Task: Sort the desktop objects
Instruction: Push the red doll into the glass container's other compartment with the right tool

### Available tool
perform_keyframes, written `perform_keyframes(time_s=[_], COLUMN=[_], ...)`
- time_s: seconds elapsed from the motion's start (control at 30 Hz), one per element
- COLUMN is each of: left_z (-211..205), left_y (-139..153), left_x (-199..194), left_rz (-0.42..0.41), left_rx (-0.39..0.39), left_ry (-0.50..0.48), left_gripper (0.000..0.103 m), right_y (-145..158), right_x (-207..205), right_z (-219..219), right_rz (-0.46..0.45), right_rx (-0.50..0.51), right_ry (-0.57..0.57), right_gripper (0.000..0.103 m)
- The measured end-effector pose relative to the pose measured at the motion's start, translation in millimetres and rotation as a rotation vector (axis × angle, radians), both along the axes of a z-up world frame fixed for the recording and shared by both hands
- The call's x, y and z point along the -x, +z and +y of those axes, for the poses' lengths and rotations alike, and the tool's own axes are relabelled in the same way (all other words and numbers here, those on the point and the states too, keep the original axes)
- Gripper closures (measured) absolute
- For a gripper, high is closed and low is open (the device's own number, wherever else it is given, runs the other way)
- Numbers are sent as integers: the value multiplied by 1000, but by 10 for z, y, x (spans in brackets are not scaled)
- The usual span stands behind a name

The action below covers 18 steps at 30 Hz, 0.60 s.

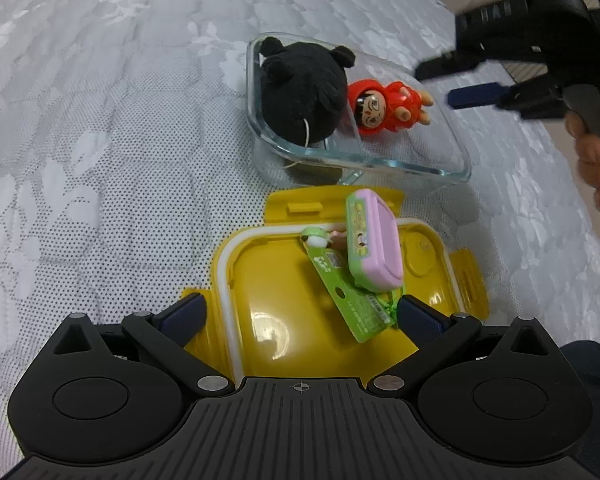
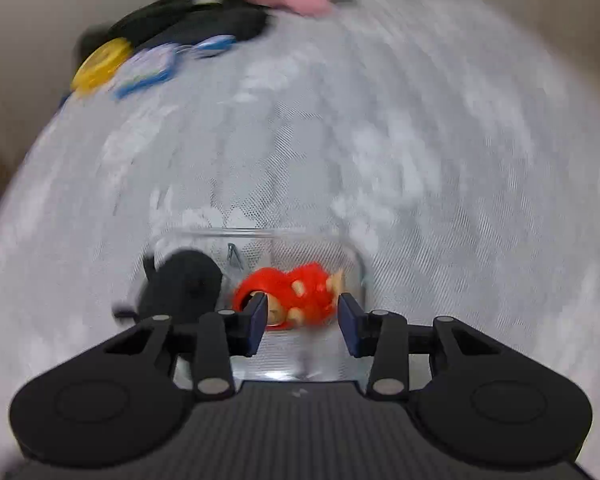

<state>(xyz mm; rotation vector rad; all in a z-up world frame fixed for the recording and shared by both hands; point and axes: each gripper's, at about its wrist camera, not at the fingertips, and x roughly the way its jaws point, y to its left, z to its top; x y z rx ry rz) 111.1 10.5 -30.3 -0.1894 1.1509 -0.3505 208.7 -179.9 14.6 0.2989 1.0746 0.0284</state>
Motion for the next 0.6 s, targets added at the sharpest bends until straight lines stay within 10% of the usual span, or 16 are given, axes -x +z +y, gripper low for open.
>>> perform_keyframes(time_s=[0.2, 0.5, 0.6], left_z=[2, 23, 20], left_y=[-3, -15, -17], left_x=[0, -18, -20], left_rz=[-4, -5, -5], left_rx=[1, 17, 20], left_ry=[-9, -17, -24], left_gripper=[0, 0, 0], right_y=[-392, -563, -512], right_x=[115, 49, 5], right_z=[-187, 28, 56], right_rz=[81, 41, 38], right_rx=[-405, -233, -184], right_ry=[-388, -548, -454], right_gripper=[47, 40, 53])
